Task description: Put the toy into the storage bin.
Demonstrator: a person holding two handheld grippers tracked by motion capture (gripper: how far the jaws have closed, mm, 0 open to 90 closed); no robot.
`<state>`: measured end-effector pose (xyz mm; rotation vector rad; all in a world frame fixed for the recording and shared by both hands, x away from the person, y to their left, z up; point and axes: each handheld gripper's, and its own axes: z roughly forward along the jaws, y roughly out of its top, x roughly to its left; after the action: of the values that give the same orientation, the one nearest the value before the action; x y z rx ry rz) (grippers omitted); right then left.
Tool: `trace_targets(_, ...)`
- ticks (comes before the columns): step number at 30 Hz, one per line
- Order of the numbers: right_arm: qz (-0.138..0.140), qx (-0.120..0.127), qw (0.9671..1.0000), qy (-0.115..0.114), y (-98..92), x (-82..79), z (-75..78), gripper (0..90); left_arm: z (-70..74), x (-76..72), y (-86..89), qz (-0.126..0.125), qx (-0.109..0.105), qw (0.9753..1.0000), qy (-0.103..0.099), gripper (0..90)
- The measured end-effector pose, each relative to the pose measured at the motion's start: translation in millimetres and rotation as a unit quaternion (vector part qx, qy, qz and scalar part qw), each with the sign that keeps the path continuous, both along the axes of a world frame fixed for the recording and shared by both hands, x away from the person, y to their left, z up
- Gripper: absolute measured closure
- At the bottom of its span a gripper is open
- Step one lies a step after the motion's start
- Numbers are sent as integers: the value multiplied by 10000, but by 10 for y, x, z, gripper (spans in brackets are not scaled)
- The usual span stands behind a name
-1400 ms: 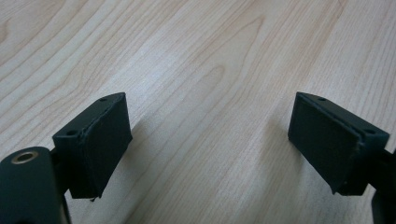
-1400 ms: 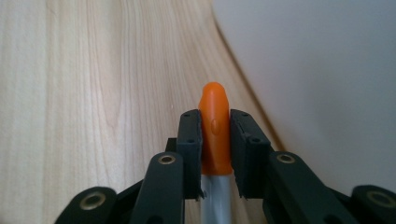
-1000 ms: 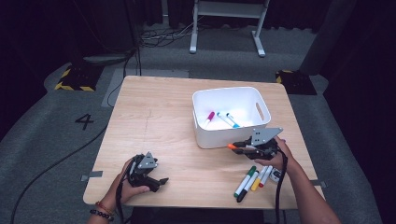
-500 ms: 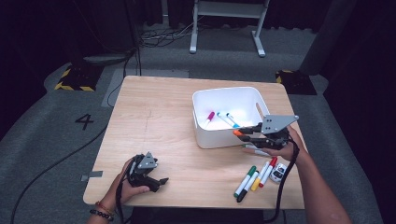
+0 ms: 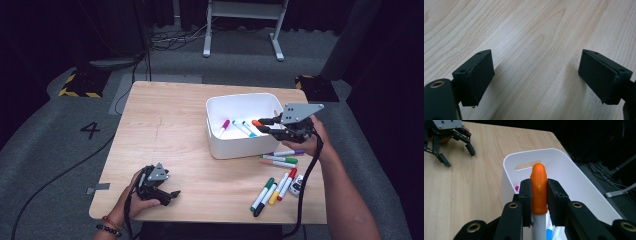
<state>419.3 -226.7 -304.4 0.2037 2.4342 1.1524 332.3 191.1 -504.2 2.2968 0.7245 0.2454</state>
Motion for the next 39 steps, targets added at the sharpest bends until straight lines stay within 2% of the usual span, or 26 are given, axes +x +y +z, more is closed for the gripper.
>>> trace_targets(5, -23, -125, 9999, -36, 96, 114, 44, 747, 0, 0, 0, 1, -1, 10000, -1, 134)
trace_targets(11, -139, -247, 9996, -14, 206, 282, 12, 747, -1, 0, -1, 4, -5, 10000, -6, 134)
trace_targets(15, -157, -295, 9994, 88, 299, 393, -18, 747, -1, 0, -1, 3, -5, 10000, -4, 134)
trace_targets(22, -168, -617, 9975, 310, 441, 588, -177, 747, -1, 0, -1, 3, -7, 10000, -4, 134)
trace_targets(24, -193, -717, 9963, 427, 472, 637, -231, 747, -1, 0, -1, 4, -6, 10000, -4, 134)
trace_targets(27, -267, -1099, 9925, 473, 523, 704, -315, 747, -1, 0, 0, 2, -5, 10000, -4, 134)
trace_targets(29, -211, -1302, 9899, 519, 541, 736, -367, 747, -1, -1, -1, 3, -7, 10000, 0, 134)
trace_targets(32, -158, -1454, 9877, 543, 541, 760, -406, 747, -1, -1, -1, 4, -8, 10000, 2, 134)
trace_targets(34, -87, -1454, 9873, 632, 531, 782, -440, 747, -1, -1, 0, 4, -6, 10000, -1, 134)
trace_targets(39, -65, -1708, 9806, 959, 520, 768, -510, 746, -1, 0, 0, 1, -5, 10000, -4, 134)
